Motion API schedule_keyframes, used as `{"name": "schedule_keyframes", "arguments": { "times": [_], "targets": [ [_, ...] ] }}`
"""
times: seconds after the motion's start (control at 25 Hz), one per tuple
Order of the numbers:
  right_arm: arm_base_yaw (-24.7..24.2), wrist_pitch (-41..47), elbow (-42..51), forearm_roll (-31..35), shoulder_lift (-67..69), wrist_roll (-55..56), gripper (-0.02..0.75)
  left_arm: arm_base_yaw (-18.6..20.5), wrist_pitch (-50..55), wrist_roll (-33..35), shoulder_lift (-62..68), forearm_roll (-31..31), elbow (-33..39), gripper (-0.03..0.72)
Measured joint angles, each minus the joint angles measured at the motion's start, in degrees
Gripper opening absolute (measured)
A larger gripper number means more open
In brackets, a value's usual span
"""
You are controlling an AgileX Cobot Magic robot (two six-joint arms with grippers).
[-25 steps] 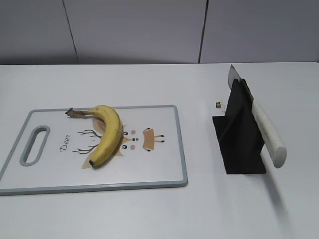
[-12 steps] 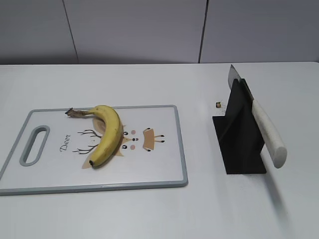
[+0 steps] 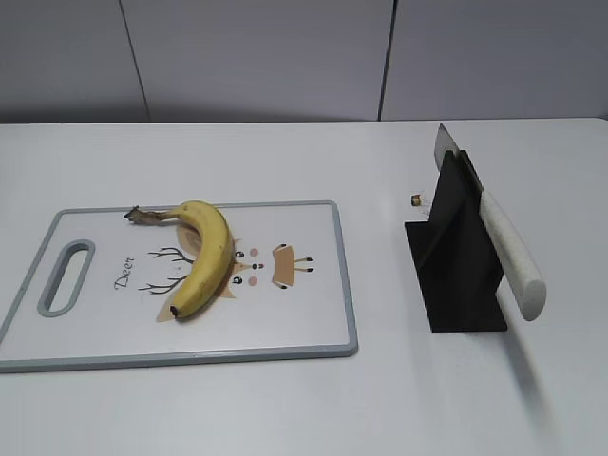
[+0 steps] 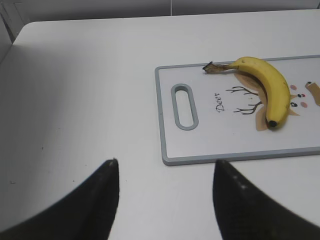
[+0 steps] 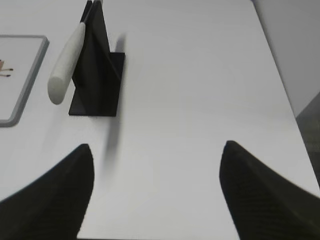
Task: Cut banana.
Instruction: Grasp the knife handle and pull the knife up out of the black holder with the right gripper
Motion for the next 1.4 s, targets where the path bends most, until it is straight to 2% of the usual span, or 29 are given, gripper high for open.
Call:
{"name": "schedule_keyframes", "arguments": {
  "times": [0.64,0.8,1.04,1.4],
  "targets": [
    [0.80,6.29,-13.08,1.65,25.18,2.92,0.592,0.00,0.00,0.00,0.00,0.00,0.00,0.576],
    [5.51,6.36,-15.56,1.97,30.90,5.82,0.592,0.00,0.00,0.00,0.00,0.00,0.00,0.576],
    [15.59,6.41,-19.96,-1.95,38.26,10.46,0.592,0.00,0.00,0.00,0.00,0.00,0.00,0.576],
    [17.12,6.46,-23.47,-2.83,47.13,12.44,0.592,0.00,0.00,0.00,0.00,0.00,0.00,0.576]
  ]
}}
